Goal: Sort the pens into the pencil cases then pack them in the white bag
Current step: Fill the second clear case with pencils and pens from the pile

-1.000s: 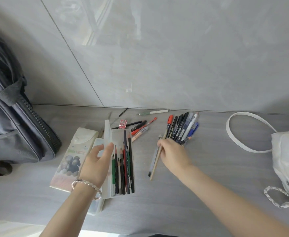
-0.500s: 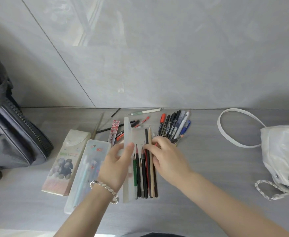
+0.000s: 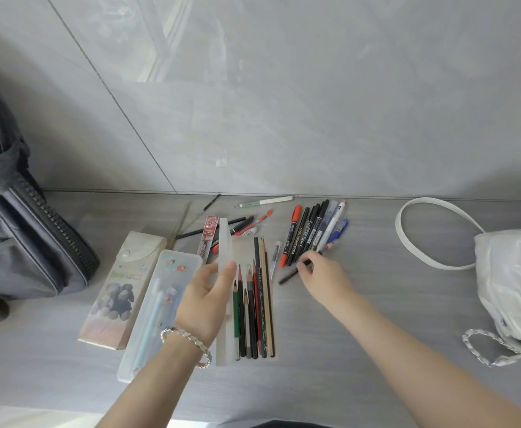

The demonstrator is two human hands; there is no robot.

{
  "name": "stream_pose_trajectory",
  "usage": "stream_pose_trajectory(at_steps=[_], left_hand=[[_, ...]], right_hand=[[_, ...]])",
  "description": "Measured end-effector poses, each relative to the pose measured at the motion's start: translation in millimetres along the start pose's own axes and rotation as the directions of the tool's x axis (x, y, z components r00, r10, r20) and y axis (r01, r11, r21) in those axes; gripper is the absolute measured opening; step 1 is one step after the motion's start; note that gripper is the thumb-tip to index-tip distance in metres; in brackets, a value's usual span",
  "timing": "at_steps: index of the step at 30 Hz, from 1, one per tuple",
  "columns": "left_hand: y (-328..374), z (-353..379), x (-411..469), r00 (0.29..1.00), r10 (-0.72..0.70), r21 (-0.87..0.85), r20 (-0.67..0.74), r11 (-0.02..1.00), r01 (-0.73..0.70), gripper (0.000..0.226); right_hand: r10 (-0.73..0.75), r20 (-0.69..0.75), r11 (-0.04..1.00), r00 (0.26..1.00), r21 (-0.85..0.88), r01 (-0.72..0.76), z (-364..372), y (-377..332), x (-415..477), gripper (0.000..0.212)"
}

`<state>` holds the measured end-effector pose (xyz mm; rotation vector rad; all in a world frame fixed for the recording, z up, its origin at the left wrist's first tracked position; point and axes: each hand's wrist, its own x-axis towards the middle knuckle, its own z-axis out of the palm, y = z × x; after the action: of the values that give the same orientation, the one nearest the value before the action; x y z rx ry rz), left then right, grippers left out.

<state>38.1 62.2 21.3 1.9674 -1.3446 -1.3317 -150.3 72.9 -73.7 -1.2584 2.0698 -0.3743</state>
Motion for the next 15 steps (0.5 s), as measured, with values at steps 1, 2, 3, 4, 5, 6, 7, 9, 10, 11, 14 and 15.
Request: stream_pose_trajectory(at_steps=[1, 2, 3, 4, 5, 6, 7, 9, 10, 11, 14, 15], left_hand=[[-2.2, 0.9, 0.4, 1.0, -0.004, 0.001, 0.004, 1.0, 0.004, 0.047], [-4.9, 1.6, 1.3, 1.0, -0.007, -0.004, 0.012, 1.0, 0.007, 0.046], [-8.1, 2.5, 2.5, 1.0, -0.01, -0.004, 0.018, 1.0, 0.01, 0.045], [-11.2, 3.3, 3.6, 1.0, -0.013, 0.001, 0.024, 1.0, 0.012, 0.045], [-13.3, 3.9, 4.0, 1.0, -0.015, 0.011, 0.026, 1.0, 0.015, 0.045], [-15.8, 3.8, 4.3, 1.0, -0.018, 0.019, 0.019, 1.0, 0.018, 0.044], [-17.8, 4.2, 4.7, 1.0, -0.017, 0.025, 0.015, 1.0, 0.017, 0.043], [-20.9, 6.5, 4.6, 1.0, -0.017, 0.023, 0.018, 1.0, 0.016, 0.043], [-21.1, 8.2, 4.1, 1.0, -0.017, 0.01, 0.026, 1.0, 0.017, 0.043], [-21.0, 10.3, 3.9, 0.999, -0.015, -0.003, 0.034, 1.0, 0.015, 0.044], [-15.7, 18.0, -0.1, 0.999, 0.006, -0.016, 0.047, 1.0, -0.005, 0.042], [-12.9, 20.3, -1.6, 0.999, 0.014, -0.025, 0.046, 1.0, -0.013, 0.04]], right_hand=[[0.021, -0.009, 1.0, 1.0, -0.009, -0.021, 2.8, 0.6, 2.3, 0.02], [0.041, -0.023, 0.999, 0.999, -0.012, -0.041, 5.4, 1.4, 3.8, 0.02], [0.062, -0.038, 0.998, 0.997, -0.003, -0.062, 6.7, 2.1, 4.6, 0.018], [0.079, -0.053, 0.997, 0.995, 0.021, -0.078, 5.8, 2.4, 4.1, 0.016], [0.088, -0.072, 0.995, 0.993, 0.053, -0.084, 3.4, 2.2, 2.7, 0.015], [0.073, -0.102, 0.994, 0.992, 0.083, -0.065, 0.0, 1.4, 0.1, 0.014], [0.035, -0.135, 0.994, 0.99, 0.108, -0.02, -4.5, -0.3, -3.8, 0.013], [-0.111, -0.154, 0.984, 0.982, 0.123, 0.13, -15.4, -9.7, -17.4, 0.012], [-0.201, -0.114, 0.97, 0.973, 0.115, 0.213, -19.9, -16.9, -26.6, 0.012], [-0.283, -0.056, 0.952, 0.958, 0.102, 0.287, -22.4, -24.0, -36.5, 0.015], [-0.388, 0.091, 0.918, 0.917, -0.049, 0.394, -18.9, -38.0, -60.0, 0.029], [-0.386, 0.106, 0.908, 0.917, -0.131, 0.397, -15.9, -40.3, -64.8, 0.033]])
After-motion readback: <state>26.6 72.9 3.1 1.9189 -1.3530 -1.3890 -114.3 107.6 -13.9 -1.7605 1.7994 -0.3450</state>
